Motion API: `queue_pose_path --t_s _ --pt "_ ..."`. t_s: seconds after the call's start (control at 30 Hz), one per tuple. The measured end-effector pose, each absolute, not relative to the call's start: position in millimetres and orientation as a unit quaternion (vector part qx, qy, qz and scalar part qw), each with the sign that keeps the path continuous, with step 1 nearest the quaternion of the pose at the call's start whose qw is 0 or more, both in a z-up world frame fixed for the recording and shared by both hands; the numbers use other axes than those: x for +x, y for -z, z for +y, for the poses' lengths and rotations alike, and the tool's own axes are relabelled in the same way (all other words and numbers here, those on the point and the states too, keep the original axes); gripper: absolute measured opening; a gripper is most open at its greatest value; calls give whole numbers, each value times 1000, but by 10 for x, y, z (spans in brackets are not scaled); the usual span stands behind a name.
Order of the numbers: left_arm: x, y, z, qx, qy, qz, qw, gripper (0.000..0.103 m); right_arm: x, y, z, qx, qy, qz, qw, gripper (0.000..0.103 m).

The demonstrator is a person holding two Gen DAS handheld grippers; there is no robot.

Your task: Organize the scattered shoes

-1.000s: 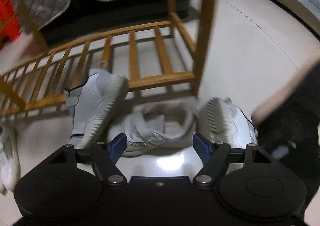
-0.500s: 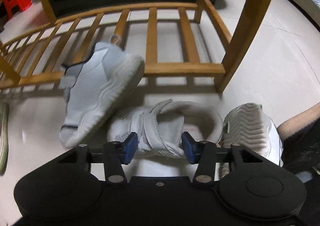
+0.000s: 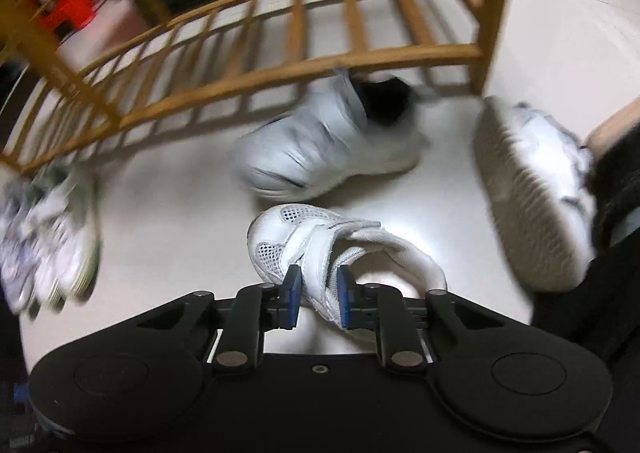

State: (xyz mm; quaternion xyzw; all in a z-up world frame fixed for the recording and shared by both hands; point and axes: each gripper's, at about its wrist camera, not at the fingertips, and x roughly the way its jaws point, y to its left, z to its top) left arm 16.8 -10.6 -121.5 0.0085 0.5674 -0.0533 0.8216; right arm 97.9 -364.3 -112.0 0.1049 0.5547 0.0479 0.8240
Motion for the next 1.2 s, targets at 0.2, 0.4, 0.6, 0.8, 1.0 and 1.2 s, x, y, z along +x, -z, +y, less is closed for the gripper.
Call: queue_pose_path --t_s 0.2,0.4,0.6,0.8,1.0,1.2 --pt "135 1218 -198 27 61 576 815 70 825 1120 -3032 80 -129 561 814 20" --pt "99 1277 -367 67 65 573 814 67 785 1158 -2496 9 -168 558 812 21" --pt "71 1301 -503 65 89 559 822 61 765 1170 -2366 -10 -173 555 814 24" --pt "33 1319 -734 40 152 557 815 61 714 1184 -2326 -19 -178 556 811 23" --pt "33 1094 -498 29 135 538 832 66 672 1144 -2294 19 -200 559 804 15" --pt "118 864 -29 -16 71 515 854 70 616 1181 -2028 70 -232 571 784 12"
